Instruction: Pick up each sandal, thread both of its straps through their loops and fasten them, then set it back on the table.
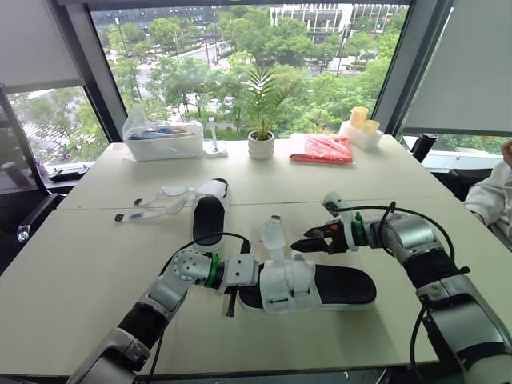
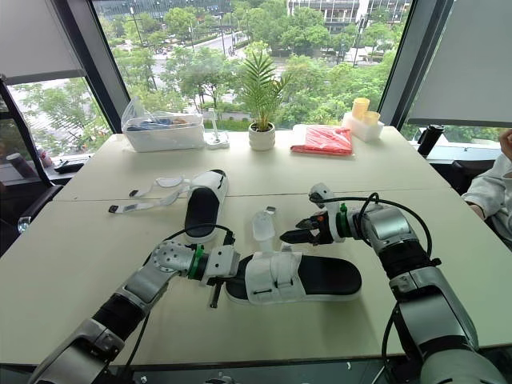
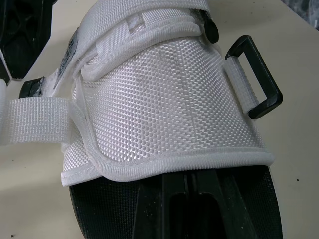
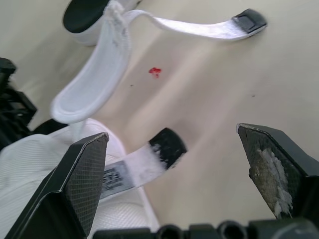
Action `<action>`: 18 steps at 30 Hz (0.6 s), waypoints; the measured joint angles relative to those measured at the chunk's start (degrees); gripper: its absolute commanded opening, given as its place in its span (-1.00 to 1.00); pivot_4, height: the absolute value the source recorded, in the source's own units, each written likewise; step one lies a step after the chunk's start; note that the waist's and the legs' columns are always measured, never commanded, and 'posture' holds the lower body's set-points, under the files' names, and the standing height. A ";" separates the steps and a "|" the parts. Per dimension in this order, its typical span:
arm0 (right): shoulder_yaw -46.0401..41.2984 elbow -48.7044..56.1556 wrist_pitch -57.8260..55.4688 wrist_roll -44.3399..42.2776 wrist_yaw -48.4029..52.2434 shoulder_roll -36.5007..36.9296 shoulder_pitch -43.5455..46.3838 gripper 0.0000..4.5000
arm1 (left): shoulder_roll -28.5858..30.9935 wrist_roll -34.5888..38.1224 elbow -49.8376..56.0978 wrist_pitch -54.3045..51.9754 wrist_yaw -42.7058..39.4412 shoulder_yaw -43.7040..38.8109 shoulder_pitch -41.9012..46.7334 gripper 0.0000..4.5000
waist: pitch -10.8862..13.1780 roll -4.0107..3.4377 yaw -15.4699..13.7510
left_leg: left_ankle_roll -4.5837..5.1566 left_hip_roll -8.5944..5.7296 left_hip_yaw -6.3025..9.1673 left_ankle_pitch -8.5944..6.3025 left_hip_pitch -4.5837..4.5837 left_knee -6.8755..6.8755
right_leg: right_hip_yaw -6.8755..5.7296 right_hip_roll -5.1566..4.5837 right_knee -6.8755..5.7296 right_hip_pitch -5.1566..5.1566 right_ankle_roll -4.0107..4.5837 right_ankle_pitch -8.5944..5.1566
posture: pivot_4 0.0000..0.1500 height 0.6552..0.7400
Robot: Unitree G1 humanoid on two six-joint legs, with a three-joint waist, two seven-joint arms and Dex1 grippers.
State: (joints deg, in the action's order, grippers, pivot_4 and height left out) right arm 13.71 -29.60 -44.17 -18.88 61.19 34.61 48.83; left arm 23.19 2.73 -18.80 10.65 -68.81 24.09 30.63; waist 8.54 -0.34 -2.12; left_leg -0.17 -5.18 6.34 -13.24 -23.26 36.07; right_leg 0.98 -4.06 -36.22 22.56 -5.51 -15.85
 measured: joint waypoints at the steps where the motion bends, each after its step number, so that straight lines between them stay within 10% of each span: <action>1: 0.36 -0.14 1.31 0.93 -0.09 -0.18 0.00 0.98 | -0.01 0.00 0.00 0.00 0.02 0.00 -0.01 -1.00 | 0.00 0.00 0.00 | 0.00 0.00 0.00 0.00 0.00 0.00 | 0.00 0.00 0.00 0.00 -0.01 0.00 | 1.00 1.00; 18: 2.81 -8.11 28.43 18.33 -4.95 -2.57 4.15 0.98 | -0.07 0.00 0.01 -0.21 0.26 -0.07 -0.12 -1.00 | 0.00 -0.04 0.02 | -0.01 -0.03 0.00 0.01 0.13 -0.01 | 0.02 0.05 -0.01 -0.07 -0.04 0.02 | 1.00 1.00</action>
State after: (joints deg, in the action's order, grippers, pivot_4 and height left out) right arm 16.52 -37.71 -15.74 -0.56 56.23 32.04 52.98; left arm 23.12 2.73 -18.79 10.44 -68.54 24.02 30.51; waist 8.54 -0.38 -2.09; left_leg -0.18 -5.21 6.34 -13.23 -23.14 36.06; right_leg 1.00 -4.01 -36.23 22.49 -5.55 -15.83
